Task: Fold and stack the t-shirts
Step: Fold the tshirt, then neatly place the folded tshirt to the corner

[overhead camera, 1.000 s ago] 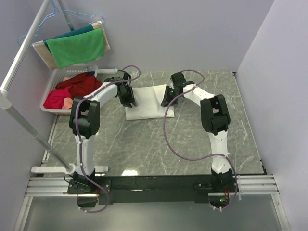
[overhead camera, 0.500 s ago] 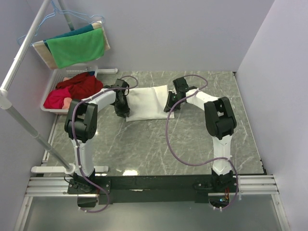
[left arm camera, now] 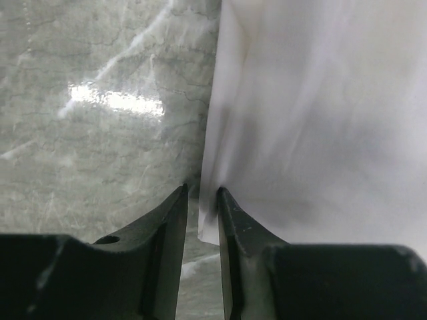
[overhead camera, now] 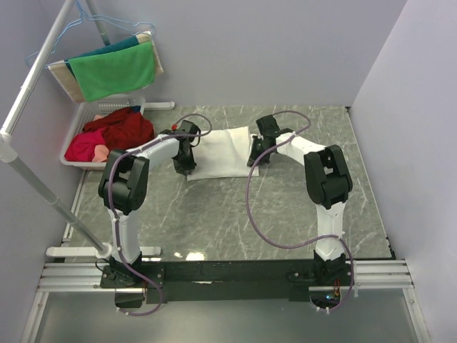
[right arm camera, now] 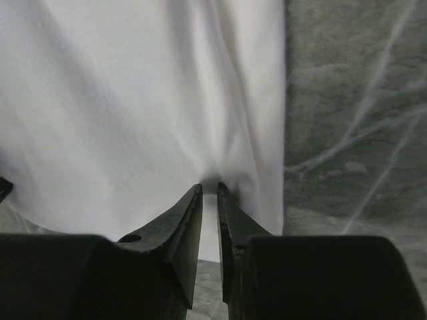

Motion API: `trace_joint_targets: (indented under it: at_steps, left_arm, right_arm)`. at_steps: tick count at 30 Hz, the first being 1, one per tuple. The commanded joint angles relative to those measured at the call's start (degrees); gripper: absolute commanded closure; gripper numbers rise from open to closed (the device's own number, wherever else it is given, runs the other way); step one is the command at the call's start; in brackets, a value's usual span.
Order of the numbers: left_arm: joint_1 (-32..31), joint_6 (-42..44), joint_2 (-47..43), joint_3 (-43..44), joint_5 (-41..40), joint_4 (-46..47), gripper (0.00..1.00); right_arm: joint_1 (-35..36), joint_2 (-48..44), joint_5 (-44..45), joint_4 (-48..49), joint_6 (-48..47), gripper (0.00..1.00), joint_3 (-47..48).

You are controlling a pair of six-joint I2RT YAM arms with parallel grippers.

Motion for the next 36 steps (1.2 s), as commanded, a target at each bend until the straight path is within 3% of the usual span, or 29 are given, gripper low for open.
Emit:
trace_joint_targets:
  at_steps: [1,7,8,11,14,18,27,36]
  left_arm:
    - [0.2,-1.8,0.0,-1.8,-11.4,-7.6,0.69]
    - [0.3,-1.8,-7.7,-0.3,-11.7,-7.6,0.65]
    - [0.3,-1.7,-8.8,0.0,-11.6,-7.3,0.64]
    - [0.5,-1.2,-12.4,1.6,-10.5,-6.6,0.60]
    - [0.6,0.0,-14.6,2.6,-8.5,-5.7,0.57]
    - [1.0,-0.1,-15.0,3.4,-9.1,-6.8,0.57]
    - [4.0,1.2,-16.3,-0.2,-1.7,-4.3,0.55]
    - [5.9,1.2,-16.6,-2.8,3.3,-2.5,0.55]
  right_arm:
    - [-1.0,-3.2,9.9,-7.5,-0.7,0.77,-1.9]
    - [-1.8,-9.2,9.1,-5.8,-1.7,0.73,-2.5]
    - [-2.1,-10.2,8.8,-5.1,-1.7,0.58,-3.5]
    - [-3.5,-13.4,6.4,-1.6,-2.6,0.33,-5.0]
    - [-5.0,-12.8,2.7,-0.4,-3.9,0.26,-3.8]
    - [-5.7,-10.1,-2.6,1.5,-5.4,0.25,-2.9]
    - [-7.1,-5.0,-12.3,10.0,-3.2,0.24,-1.6]
    - [-7.2,0.2,-15.4,11.7,-2.9,0.24,-1.4]
